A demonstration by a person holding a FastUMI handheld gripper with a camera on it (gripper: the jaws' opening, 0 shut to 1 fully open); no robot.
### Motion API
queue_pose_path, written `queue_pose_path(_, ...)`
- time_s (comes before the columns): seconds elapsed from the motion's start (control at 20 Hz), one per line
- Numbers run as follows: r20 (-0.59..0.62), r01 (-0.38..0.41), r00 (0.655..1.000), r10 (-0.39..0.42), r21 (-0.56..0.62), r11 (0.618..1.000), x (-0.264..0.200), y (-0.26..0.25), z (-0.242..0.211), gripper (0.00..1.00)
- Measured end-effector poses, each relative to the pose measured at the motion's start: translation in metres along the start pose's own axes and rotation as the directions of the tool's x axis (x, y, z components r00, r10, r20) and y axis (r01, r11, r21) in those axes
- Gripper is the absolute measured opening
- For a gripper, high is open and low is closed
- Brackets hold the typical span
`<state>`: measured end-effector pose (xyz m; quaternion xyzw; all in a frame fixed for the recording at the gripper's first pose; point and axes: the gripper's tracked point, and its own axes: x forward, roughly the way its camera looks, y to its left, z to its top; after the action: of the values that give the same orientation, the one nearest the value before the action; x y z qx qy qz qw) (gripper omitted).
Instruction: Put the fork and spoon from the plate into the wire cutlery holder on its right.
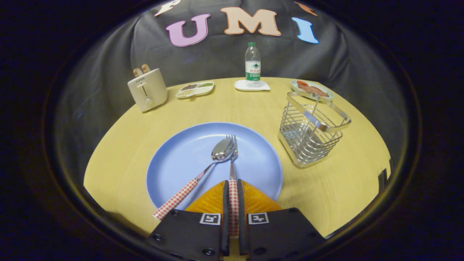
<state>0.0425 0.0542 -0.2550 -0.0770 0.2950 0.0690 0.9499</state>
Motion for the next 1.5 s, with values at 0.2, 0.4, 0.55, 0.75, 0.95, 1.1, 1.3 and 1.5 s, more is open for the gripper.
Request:
queue_pose_path(0.2, 0.004, 0.002, 1.000, -0.002, 0.038, 0.999, -0.014, -0.001, 0.013, 0.12)
queue_pose_path(0.4, -0.043, 0.000, 0.999, 0.003, 0.057, 0.998, -0.025, -0.003, 0.012, 0.08)
queue_pose_path(0.55, -0.053, -0.006, 0.999, 0.008, 0.031, 1.000, -0.031, -0.005, 0.013, 0.06)
queue_pose_path(0.75, -0.031, -0.020, 0.999, 0.020, -0.003, 1.000, -0.042, -0.002, 0.025, 0.06)
queue_pose_path(0.95, -0.027, -0.034, 0.999, 0.034, -0.011, 0.999, -0.054, -0.004, 0.039, 0.06)
queue_pose_path(1.1, -0.048, -0.081, 0.995, 0.082, 0.013, 0.997, -0.071, -0.005, 0.046, 0.06)
queue_pose_path(1.3, -0.097, -0.081, 0.992, 0.077, -0.029, 0.996, -0.096, -0.028, 0.060, 0.06)
queue_pose_path(1.5, -0.147, -0.078, 0.987, 0.068, -0.067, 0.995, -0.122, -0.051, 0.080, 0.06)
